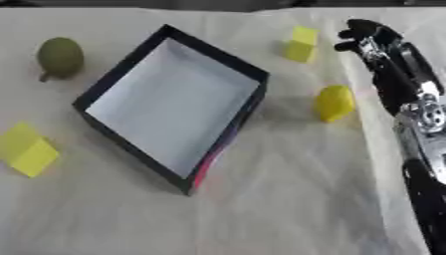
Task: Pick up objects on the table and place them in the box.
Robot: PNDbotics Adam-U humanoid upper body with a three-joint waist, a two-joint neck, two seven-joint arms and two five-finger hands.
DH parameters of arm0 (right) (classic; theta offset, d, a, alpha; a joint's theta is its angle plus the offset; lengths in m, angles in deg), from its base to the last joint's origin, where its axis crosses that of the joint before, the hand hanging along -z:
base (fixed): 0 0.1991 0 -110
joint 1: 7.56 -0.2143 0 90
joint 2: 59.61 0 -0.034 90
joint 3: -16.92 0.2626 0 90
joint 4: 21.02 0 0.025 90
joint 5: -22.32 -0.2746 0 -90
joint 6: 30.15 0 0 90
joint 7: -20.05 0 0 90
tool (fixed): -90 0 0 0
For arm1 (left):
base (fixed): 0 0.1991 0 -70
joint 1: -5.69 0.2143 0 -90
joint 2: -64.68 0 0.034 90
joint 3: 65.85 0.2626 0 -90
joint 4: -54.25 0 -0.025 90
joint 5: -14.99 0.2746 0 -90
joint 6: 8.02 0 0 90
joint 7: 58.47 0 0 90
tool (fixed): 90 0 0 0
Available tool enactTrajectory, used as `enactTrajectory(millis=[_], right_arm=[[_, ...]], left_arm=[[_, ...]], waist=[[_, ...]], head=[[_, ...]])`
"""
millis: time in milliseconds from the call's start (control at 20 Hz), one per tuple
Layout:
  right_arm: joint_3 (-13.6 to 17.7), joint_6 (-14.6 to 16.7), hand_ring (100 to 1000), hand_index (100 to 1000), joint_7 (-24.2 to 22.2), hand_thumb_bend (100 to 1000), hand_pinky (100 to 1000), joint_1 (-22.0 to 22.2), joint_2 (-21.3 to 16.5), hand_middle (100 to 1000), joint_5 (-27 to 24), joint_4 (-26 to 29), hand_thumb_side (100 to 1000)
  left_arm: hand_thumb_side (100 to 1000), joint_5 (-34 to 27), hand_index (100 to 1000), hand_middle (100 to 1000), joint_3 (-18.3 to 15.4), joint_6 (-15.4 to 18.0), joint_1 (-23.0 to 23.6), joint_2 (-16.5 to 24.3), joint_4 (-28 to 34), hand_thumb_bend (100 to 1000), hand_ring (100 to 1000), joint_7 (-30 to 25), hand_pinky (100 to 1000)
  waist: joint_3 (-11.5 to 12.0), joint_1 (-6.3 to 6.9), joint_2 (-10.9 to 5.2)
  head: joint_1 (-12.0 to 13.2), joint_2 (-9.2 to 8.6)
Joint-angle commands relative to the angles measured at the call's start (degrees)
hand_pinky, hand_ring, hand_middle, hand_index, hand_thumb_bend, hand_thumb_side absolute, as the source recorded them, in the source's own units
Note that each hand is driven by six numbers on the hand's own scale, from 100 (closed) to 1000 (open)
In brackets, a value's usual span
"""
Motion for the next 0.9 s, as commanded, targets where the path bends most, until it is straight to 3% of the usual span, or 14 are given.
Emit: enactTrajectory(millis=[50, 900], right_arm=[[0.61, 0.0, 742, 818, -0.03, 100, 1000, -0.52, -1.36, 722, -0.29, 1.14, 593], [0.5, -0.05, 742, 819, -0.21, 100, 1000, -0.43, -1.28, 722, -0.23, 1.18, 593]], left_arm=[[720, -0.26, 855, 722, -0.21, 0.09, -0.72, 0.98, 0.84, 100, 740, -0.05, 822], [722, -0.2, 855, 722, -0.19, 0.01, -0.68, 1.02, 0.78, 100, 741, 0.11, 822]], waist=[[0.04, 0.16, -0.57], [0.07, 0.12, -0.53]], head=[[-0.16, -0.84], [-0.16, -1.26]])
